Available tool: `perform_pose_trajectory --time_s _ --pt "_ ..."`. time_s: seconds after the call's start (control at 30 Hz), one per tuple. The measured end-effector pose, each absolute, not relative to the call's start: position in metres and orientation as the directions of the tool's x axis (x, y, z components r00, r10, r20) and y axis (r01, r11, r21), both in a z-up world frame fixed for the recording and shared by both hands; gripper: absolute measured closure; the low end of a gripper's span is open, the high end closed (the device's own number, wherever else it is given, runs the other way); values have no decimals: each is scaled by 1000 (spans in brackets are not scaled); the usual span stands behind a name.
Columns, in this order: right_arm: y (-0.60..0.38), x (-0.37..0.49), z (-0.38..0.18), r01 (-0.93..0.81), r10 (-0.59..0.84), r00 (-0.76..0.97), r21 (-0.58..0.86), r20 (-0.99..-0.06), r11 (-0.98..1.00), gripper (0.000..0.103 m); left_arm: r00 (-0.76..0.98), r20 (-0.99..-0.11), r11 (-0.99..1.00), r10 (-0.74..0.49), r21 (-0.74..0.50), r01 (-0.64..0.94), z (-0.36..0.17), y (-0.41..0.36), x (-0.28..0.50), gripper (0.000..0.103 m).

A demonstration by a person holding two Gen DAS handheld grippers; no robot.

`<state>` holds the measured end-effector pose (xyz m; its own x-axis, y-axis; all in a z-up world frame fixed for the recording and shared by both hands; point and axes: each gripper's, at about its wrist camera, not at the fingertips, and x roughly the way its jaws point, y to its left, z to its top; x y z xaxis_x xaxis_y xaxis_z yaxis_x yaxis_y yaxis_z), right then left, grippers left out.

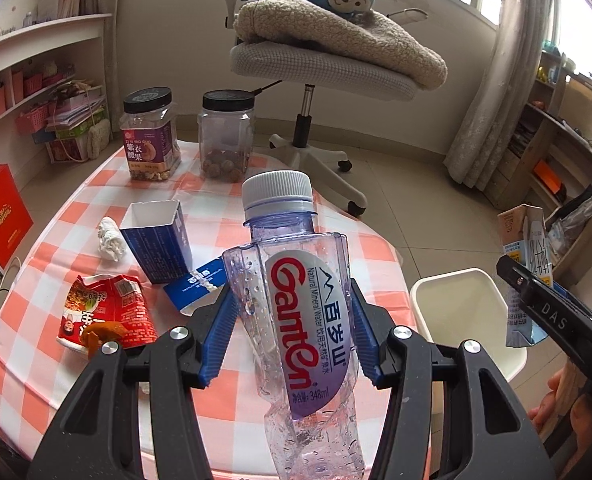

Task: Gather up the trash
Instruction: 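Carry the milk carton to the wastebasket and open the right tool, then lower the water bottle into the wastebasket and open the left tool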

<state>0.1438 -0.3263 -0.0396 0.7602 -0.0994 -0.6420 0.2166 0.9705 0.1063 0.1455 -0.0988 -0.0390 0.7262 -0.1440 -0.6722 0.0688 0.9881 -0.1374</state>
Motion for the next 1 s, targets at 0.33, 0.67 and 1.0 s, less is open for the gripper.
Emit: perform_pose_trajectory --time_s 0.33,0.67,1.0 --pt "-401 131 -39 432 -236 717 152 -655 889 11 702 -674 973 -229 -150 172 -35 -164 151 50" --pt "-458 111 -40 565 -301 678 212 -671 798 7 654 -691 948 -308 -163 274 -36 -240 159 50" --pt "-507 86 -44 631 -258 680 367 -687 684 7 598 -716 922 -360 -177 343 -38 -310 178 50"
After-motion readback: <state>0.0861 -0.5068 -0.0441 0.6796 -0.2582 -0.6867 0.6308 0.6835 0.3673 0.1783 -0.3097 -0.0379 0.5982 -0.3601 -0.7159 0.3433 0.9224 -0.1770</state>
